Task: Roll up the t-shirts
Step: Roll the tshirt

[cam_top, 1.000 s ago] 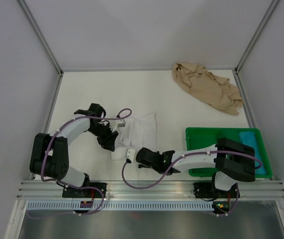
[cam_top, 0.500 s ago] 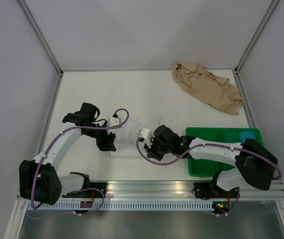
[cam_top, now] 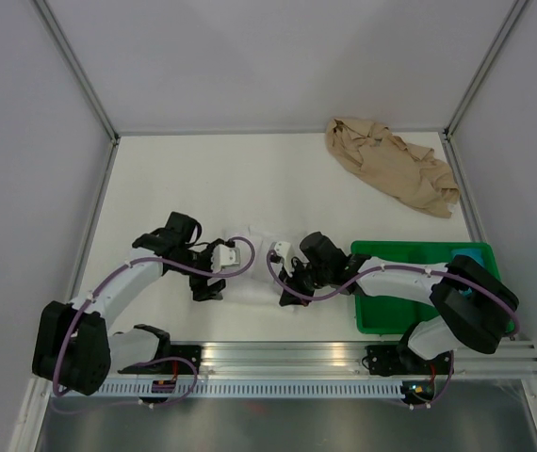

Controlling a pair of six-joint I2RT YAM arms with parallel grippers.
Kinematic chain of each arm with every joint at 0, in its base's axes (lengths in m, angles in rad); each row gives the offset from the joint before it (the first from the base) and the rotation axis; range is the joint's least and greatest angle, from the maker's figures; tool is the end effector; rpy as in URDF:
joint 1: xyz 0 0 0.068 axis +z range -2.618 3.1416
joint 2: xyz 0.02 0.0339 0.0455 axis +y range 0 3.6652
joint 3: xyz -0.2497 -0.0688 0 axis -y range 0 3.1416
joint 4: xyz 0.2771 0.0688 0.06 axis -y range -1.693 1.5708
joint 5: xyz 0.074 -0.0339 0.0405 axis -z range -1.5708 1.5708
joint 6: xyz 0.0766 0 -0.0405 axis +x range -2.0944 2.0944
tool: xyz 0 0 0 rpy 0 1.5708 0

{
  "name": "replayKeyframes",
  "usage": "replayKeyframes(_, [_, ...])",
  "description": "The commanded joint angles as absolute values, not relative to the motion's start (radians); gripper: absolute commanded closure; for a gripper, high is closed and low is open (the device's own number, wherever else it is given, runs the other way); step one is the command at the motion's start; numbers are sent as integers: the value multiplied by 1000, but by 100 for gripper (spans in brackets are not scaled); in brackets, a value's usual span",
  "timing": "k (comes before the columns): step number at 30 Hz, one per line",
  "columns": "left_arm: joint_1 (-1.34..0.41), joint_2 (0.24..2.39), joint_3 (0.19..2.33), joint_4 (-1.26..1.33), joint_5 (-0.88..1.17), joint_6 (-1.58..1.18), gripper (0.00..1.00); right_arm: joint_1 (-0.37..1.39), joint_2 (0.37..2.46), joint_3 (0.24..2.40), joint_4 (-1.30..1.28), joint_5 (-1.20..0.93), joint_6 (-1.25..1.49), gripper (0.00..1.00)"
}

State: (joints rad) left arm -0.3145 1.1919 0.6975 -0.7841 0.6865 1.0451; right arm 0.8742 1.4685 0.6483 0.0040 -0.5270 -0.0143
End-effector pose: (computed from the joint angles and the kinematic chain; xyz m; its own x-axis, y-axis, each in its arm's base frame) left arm 0.2117 -0.1199 0.1392 -0.0998 0.7360 -0.6696 0.9949 0.0845 -0.0553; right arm 0.1780 0.2728 0.0980 -0.4548 -0.5629 -0.6902 -0.8906 0.2823 0.3566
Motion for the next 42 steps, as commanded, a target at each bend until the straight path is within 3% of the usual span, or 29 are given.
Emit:
replayKeyframes(1, [-327,1184,693,-606,612,1060,14,873,1476,649,57,-584,-18,100])
replayKeyframes(12, [-365,1233,640,-728,660,1146,16,850,1471,635,46,-598,-29,100])
replayKeyframes(17, [-365,1221,615,-735,689,1149,24,845,1471,635,40,-604,-38,100])
replayKeyframes(26, [-365,1213,614,-797,673,1172,96,845,1471,652,3,-682,-25,100])
replayKeyframes(30, [-335,1206,653,-1007,661,1311,98,845,1447,658,-81,-767,-11,100])
replayKeyframes(32, [-296,1213,658,-1054,666,1373,98,844,1419,652,-106,-737,-9,94])
replayKeyframes(33, [-293,1224,654,-1049,661,1382,98,844,1410,646,-94,-668,30,81])
replayKeyframes(35, [-293,1270,658,-1037,679,1368,98,833,1394,623,-28,-623,57,73])
replayKeyframes(36, [-293,1285,675,-1037,702,1347,98,833,1390,606,-8,-595,76,63])
replayKeyframes(42, [-288,1289,669,-1022,704,1330,98,877,1296,473,196,-520,106,43])
